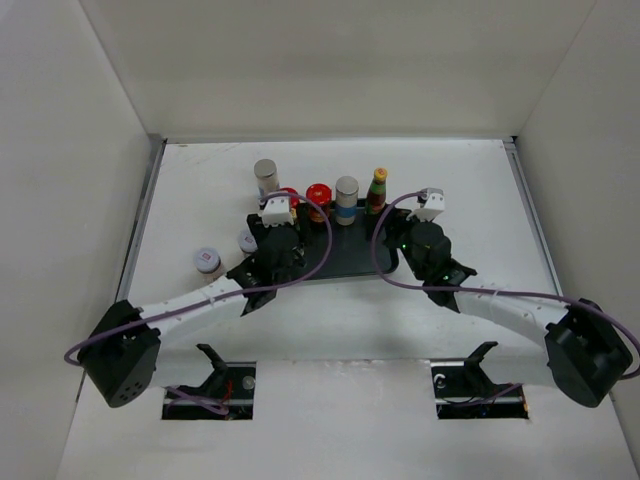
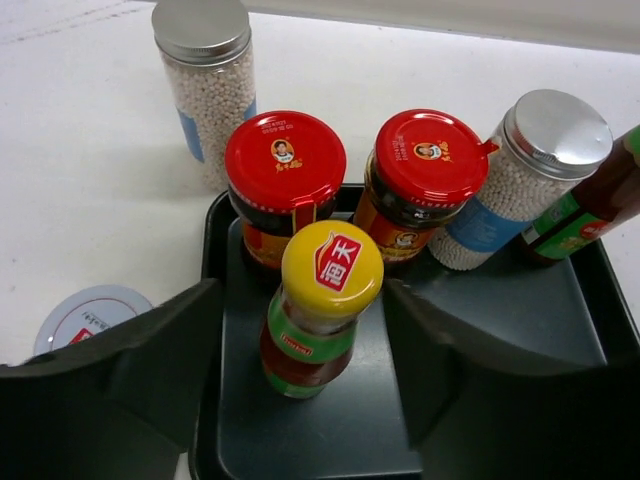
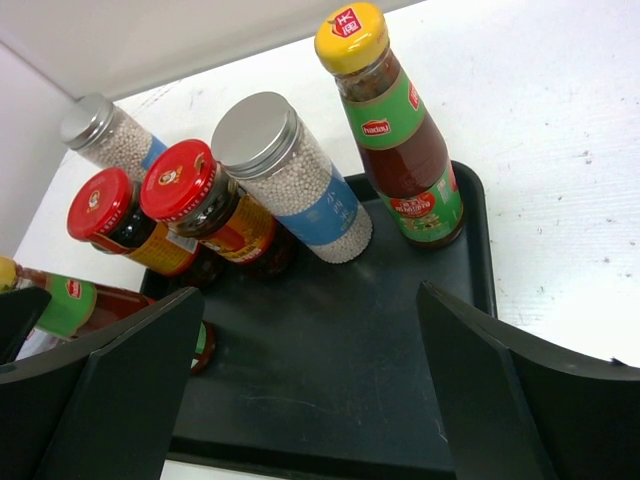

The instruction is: Organize the condiment bottles

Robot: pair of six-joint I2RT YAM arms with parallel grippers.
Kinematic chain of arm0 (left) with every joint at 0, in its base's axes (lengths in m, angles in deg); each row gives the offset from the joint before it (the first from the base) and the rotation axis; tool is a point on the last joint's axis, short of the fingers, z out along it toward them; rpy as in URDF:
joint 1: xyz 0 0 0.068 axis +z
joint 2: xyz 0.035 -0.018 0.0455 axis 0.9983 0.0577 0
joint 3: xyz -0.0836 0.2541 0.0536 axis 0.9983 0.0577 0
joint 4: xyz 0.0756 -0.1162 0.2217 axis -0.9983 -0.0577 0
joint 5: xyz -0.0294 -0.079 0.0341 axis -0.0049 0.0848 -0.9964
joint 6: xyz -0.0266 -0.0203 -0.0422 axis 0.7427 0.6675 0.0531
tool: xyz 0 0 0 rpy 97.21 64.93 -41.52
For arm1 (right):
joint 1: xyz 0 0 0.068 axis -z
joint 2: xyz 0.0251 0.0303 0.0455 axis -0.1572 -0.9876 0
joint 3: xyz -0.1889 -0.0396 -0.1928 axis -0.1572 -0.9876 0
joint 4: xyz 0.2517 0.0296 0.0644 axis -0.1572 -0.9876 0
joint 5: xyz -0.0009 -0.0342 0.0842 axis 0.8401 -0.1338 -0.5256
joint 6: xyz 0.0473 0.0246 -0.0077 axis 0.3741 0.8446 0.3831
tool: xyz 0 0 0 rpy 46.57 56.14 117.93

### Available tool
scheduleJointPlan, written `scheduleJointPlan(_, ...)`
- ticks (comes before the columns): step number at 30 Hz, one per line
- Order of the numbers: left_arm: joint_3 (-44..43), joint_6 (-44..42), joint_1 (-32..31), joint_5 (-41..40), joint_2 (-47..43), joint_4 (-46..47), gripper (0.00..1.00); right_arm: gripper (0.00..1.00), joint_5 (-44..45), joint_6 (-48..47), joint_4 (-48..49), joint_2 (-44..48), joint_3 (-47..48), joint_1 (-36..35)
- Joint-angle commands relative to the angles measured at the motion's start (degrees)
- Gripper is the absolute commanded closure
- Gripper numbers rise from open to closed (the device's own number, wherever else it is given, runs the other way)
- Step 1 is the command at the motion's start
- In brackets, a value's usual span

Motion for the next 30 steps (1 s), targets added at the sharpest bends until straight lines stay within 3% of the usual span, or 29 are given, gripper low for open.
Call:
scheduleJointPlan(1,0.85,0.16,-0.43,-0.78,-4.83,4.73,0.28,0.05,1.12,-0.39,1.91,1.73,-0.45,0.09)
scheduleJointPlan(5,-1.51,-2.30,-0.51,-0.16,-10.36,3.15,0.18,0.03,1.12,-0.39,1.91,1.38,-0.36,0.09)
scheduleJointPlan(11,-13.89,-2.66,4.13,0.54,-12.23,-7.02,0.17,0.02,1.12,-0.30,1.91,0.59,-0.10,0.09)
scheduleJointPlan(18,-34.98,5.51,16.26,10.56,7.52,-26.98,0.14,0.02,1.03,-0.04,2.00,0.58,-0.18,0.09)
scheduleJointPlan(25,-44.23,4.99,20.75,12.32,21.51,-29.72,0.14,0.01,1.12,-0.04,2.18,0.41,-0.10,-0.17)
scheduleJointPlan(30,-44.85,4.90,22.51,11.97,25.83,-30.16,0.14,0.00,0.95,-0.30,2.00,-0.82,0.52,-0.17)
